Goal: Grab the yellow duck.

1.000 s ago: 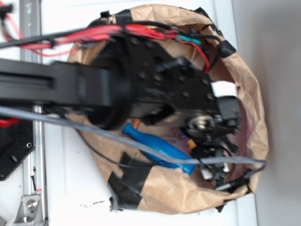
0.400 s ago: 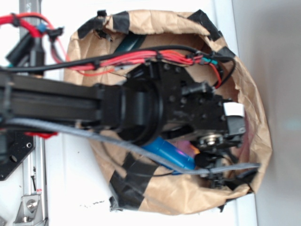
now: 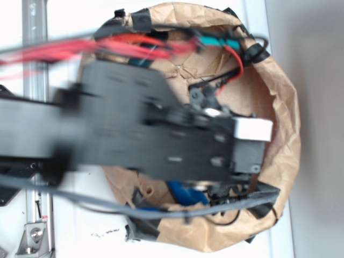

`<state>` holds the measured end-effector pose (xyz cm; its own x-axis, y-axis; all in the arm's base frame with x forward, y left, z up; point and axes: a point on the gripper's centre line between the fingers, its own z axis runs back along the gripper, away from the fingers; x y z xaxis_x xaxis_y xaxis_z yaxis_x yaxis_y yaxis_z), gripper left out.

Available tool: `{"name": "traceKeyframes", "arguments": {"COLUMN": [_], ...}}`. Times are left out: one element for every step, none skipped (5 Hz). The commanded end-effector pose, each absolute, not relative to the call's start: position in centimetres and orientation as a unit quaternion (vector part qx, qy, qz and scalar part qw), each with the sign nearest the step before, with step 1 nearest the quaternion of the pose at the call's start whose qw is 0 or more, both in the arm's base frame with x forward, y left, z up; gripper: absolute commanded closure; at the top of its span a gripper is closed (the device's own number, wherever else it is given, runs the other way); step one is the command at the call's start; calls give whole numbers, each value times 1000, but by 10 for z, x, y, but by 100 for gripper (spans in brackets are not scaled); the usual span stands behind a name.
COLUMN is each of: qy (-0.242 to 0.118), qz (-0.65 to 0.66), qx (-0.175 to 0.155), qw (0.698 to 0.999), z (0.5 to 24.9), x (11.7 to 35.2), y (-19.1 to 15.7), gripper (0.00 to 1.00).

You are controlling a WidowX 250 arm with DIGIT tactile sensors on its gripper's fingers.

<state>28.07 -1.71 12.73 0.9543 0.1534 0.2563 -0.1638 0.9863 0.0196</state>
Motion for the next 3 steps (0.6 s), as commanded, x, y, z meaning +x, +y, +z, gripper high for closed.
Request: {"name": "traceKeyframes", "arguments": {"qy": [-105,-99,-88], "qz": [139,126,143], "qx": [70,76,87], "qw": [982,984,982], "z": [195,189,183], "x": [254,256,253], "y": [6,10,11], "gripper": [100,100,100]}}
